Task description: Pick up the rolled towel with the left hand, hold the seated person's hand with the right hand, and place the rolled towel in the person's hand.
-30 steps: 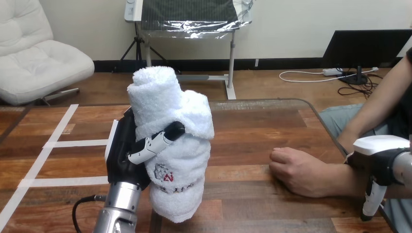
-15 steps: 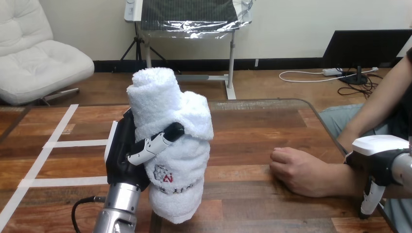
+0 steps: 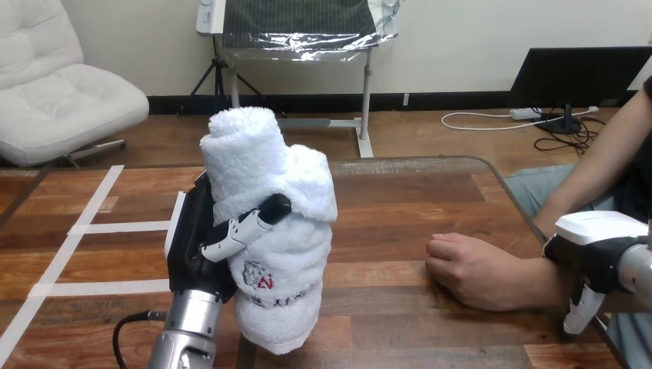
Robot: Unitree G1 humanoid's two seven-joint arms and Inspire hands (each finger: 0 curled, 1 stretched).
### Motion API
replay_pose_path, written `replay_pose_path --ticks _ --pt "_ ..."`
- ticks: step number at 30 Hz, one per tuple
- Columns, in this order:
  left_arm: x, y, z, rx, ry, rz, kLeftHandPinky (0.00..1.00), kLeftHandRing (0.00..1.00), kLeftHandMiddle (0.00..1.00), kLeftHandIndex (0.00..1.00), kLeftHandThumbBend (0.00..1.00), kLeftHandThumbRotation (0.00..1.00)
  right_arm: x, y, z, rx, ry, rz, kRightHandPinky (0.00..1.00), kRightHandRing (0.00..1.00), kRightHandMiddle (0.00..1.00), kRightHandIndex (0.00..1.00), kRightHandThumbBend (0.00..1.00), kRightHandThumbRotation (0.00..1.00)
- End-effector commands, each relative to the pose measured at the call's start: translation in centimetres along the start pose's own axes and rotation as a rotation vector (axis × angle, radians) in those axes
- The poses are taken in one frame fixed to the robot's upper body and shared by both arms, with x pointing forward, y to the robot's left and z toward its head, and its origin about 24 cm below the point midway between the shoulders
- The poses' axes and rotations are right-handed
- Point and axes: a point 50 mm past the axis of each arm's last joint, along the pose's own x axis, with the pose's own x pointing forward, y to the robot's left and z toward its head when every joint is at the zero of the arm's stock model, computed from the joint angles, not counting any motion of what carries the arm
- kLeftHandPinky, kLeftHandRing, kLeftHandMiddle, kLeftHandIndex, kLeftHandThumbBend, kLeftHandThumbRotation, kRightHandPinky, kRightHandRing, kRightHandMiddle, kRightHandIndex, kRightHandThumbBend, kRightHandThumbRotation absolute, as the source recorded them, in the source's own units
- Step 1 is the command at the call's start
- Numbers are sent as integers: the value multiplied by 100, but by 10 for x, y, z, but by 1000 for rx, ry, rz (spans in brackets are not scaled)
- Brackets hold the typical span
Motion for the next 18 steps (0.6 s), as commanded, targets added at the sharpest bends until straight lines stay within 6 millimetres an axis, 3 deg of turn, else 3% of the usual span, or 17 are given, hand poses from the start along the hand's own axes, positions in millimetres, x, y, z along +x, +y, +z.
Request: replay_pose_path --ticks 1,18 --pt "17 -6 15 20 -84 -28 38 42 47 51 100 12 2 -5 3 51 -38 -58 40 50 57 54 74 0" --pt "21 -2 8 46 -41 -21 38 42 47 52 99 14 -7 -9 -5 137 -80 -193 36 44 50 50 76 0"
